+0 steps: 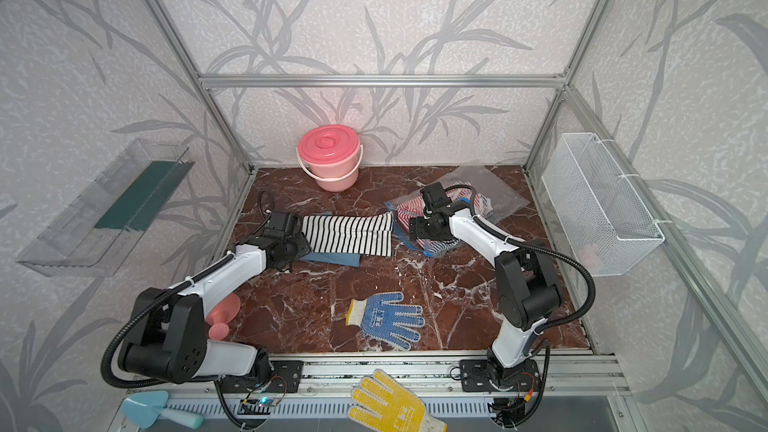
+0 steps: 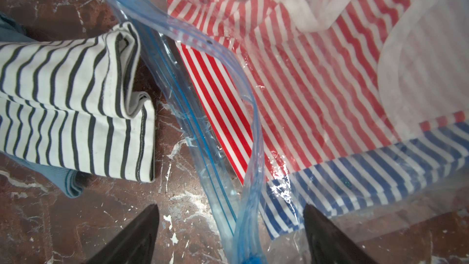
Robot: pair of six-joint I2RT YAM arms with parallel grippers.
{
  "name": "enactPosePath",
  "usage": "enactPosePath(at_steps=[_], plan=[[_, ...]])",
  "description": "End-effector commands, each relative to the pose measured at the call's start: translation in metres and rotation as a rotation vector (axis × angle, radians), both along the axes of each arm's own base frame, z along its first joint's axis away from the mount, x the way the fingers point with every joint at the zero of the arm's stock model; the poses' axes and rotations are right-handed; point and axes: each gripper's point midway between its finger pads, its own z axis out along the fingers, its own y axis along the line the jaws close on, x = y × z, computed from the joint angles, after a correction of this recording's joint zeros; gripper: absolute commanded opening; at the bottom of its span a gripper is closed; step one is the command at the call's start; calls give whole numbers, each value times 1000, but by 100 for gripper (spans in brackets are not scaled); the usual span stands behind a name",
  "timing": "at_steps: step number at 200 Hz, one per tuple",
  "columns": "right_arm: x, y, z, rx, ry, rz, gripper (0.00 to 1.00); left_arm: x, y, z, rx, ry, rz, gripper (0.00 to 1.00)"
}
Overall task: Take the tank top out of the vacuum bag
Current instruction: Adjust the tank top.
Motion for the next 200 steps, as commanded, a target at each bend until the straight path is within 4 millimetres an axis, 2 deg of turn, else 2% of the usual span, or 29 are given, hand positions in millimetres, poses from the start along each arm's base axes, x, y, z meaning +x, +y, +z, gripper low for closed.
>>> enactPosePath(at_steps=[1,74,111,143,200], plan=[[-1,4,19,44,-49,-2,87,13,2,-4,-39,-24,16,61],[-6,-4,18,32,-35,-28,80,36,0,-18,-106,-9,2,50],[-7,-9,19,20,-37,-42,79,45,-5,-14,-141,-37,-2,46],[-7,-12,16,20,-25,-55,79,47,1,-19,-114,-25,14,44],[-7,-19,13,18,-8,-80,78,50,1,-23,-123,-24,27,40]])
